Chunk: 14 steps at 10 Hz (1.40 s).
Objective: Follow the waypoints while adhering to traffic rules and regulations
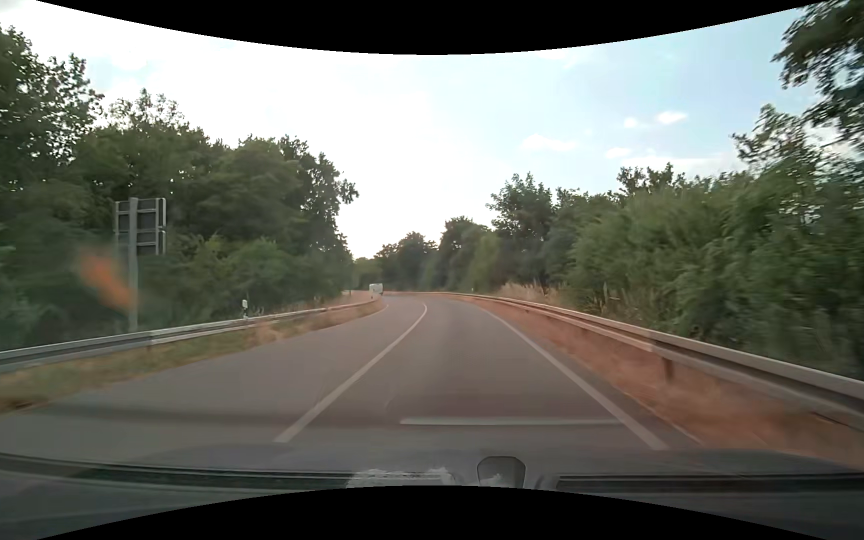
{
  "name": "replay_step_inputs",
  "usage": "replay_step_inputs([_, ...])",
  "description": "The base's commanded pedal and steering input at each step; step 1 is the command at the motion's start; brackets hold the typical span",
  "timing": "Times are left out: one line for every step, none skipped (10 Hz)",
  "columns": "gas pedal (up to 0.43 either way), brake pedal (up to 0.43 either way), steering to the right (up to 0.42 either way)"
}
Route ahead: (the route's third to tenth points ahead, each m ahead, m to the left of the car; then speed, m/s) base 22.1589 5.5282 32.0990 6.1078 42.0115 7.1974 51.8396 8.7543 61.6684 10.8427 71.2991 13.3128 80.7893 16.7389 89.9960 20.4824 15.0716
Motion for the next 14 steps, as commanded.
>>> replay_step_inputs([0.157,0.0,-0.006])
replay_step_inputs([0.157,0.0,-0.008])
replay_step_inputs([0.157,0.0,-0.011])
replay_step_inputs([0.157,0.0,-0.012])
replay_step_inputs([0.15,0.0,-0.013])
replay_step_inputs([0.15,0.0,-0.013])
replay_step_inputs([0.138,0.0,-0.013])
replay_step_inputs([0.138,0.0,-0.013])
replay_step_inputs([0.138,0.0,-0.013])
replay_step_inputs([0.13,0.0,-0.013])
replay_step_inputs([0.13,0.0,-0.013])
replay_step_inputs([0.13,0.0,-0.014])
replay_step_inputs([0.13,0.0,-0.016])
replay_step_inputs([0.13,0.0,-0.017])
